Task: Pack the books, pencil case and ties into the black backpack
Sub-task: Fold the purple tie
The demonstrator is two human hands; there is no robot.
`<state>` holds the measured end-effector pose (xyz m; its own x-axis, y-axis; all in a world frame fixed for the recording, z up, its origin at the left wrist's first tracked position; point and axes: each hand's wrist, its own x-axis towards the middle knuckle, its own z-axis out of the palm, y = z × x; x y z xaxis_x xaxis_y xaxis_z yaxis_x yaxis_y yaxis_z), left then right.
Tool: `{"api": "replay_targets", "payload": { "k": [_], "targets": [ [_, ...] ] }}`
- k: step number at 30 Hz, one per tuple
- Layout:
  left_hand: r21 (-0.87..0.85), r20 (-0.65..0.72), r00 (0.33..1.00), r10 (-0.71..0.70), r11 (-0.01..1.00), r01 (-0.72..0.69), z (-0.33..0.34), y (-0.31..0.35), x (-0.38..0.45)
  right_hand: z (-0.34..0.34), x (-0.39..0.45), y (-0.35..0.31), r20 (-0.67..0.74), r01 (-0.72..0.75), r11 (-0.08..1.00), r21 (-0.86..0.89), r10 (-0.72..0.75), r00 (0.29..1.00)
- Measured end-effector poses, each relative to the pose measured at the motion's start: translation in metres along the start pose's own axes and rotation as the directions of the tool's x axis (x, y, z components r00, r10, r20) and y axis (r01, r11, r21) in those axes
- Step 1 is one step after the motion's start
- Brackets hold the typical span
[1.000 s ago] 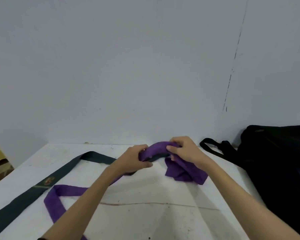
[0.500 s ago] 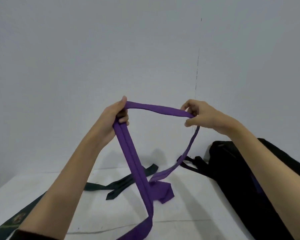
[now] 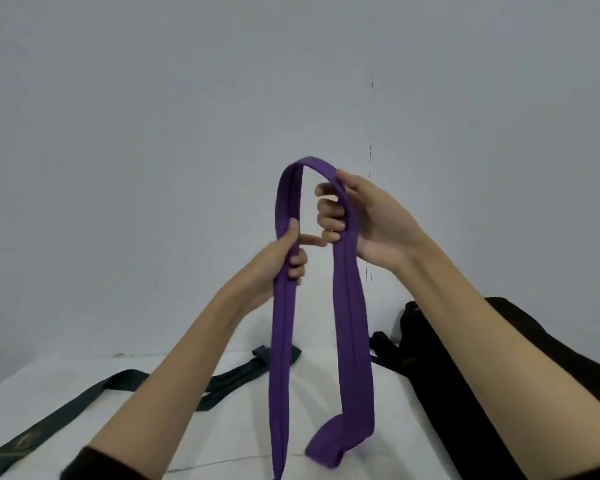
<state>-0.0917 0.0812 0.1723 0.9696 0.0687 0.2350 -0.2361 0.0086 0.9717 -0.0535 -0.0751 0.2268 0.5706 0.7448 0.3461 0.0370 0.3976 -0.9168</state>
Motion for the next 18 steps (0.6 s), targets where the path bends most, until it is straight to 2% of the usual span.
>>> {"api": "replay_targets", "payload": {
  "k": [1,3,6,9,10,12,15,16,18],
  "targets": [
    [-0.017,0.039,0.999,-0.019,1.0,0.02,0.012,-0.001,-0.001,0.005,0.004,-0.004,-0.048,0.029,1.0,0.001,-0.029,0.998],
    [-0.069,0.107,0.994,-0.003,0.998,0.011,0.028,-0.003,0.0,0.009,0.016,-0.014,-0.171,0.092,0.989,-0.118,-0.111,0.979],
    [-0.122,0.121,0.987,0.109,0.988,-0.094,0.046,0.0,0.0,0.01,0.025,-0.029,-0.243,0.146,0.949,-0.28,-0.217,0.945],
    [0.105,0.073,0.992,0.103,0.988,-0.111,0.059,0.005,0.001,0.001,0.029,-0.041,-0.237,0.135,0.94,-0.312,-0.215,0.947],
    [0.117,0.078,0.993,0.087,0.988,-0.096,0.059,0.006,0.004,-0.002,0.031,-0.044,-0.239,0.127,0.934,-0.334,-0.214,0.947],
    [-0.063,0.129,0.991,0.039,0.998,-0.031,0.057,0.013,0.01,-0.009,0.032,-0.046,-0.276,0.123,0.879,-0.462,-0.274,0.921],
    [-0.345,0.158,0.987,0.034,0.938,0.023,0.05,0.035,0.019,-0.022,0.023,-0.045,-0.323,0.062,0.72,-0.691,-0.384,0.865],
    [-0.388,0.147,0.987,0.06,0.922,0.002,0.047,0.045,0.026,-0.026,0.017,-0.044,-0.31,0.028,0.721,-0.692,-0.332,0.891],
    [-0.449,0.125,0.985,0.117,0.892,-0.049,0.044,0.068,0.039,-0.031,0.005,-0.037,-0.213,-0.047,0.758,-0.65,-0.123,0.969]
  ]
}}
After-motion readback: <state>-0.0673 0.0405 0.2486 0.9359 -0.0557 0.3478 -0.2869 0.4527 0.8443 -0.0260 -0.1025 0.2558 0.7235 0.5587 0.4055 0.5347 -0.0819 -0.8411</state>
